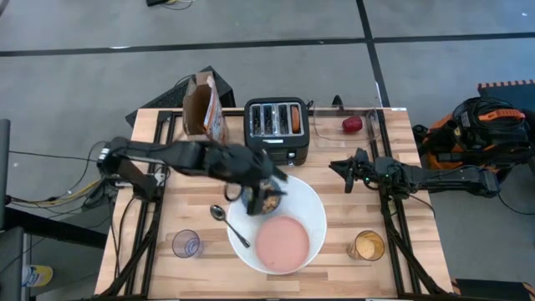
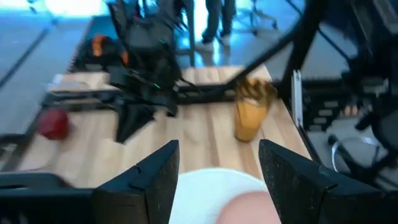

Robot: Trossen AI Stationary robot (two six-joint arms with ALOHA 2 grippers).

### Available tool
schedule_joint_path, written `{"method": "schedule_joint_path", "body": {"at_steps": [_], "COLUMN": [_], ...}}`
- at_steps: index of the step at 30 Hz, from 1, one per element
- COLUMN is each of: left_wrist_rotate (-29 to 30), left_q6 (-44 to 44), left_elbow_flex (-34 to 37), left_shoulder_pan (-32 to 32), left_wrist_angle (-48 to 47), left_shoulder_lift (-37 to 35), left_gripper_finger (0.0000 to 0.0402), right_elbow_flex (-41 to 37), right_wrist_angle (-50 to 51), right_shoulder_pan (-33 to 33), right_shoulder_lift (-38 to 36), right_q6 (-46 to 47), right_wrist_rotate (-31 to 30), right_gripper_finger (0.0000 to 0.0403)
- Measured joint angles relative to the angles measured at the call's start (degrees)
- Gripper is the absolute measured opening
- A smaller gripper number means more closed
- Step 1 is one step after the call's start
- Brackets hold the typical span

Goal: Arrange a breakfast setting
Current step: Put the toasted bread on the plate

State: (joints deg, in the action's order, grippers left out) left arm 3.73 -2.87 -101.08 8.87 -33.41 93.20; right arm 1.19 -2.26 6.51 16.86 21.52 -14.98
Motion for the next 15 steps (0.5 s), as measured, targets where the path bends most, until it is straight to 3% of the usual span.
{"method": "schedule_joint_path", "body": {"at_steps": [2, 5, 15], "left_wrist_rotate": [0.1, 1.1, 16.9], "left_q6": [-0.7, -3.1, -7.4], "left_elbow_flex": [0.0, 0.0, 0.0], "left_shoulder_pan": [-1.1, -2.1, 1.0], "left_wrist_angle": [-0.9, -3.4, -17.7], "left_shoulder_lift": [-2.5, -7.1, -20.3], "left_gripper_finger": [0.0208, 0.0208, 0.0208], "right_elbow_flex": [-0.1, -0.2, -0.1], "right_wrist_angle": [-1.1, -4.4, -11.2], "right_shoulder_pan": [0.0, -0.1, 1.5], "right_shoulder_lift": [0.0, 0.0, 0.0], "right_q6": [0.9, 10.0, 30.4], "right_wrist_rotate": [0.0, 0.0, -3.0], "right_gripper_finger": [0.0091, 0.0091, 0.0091]}}
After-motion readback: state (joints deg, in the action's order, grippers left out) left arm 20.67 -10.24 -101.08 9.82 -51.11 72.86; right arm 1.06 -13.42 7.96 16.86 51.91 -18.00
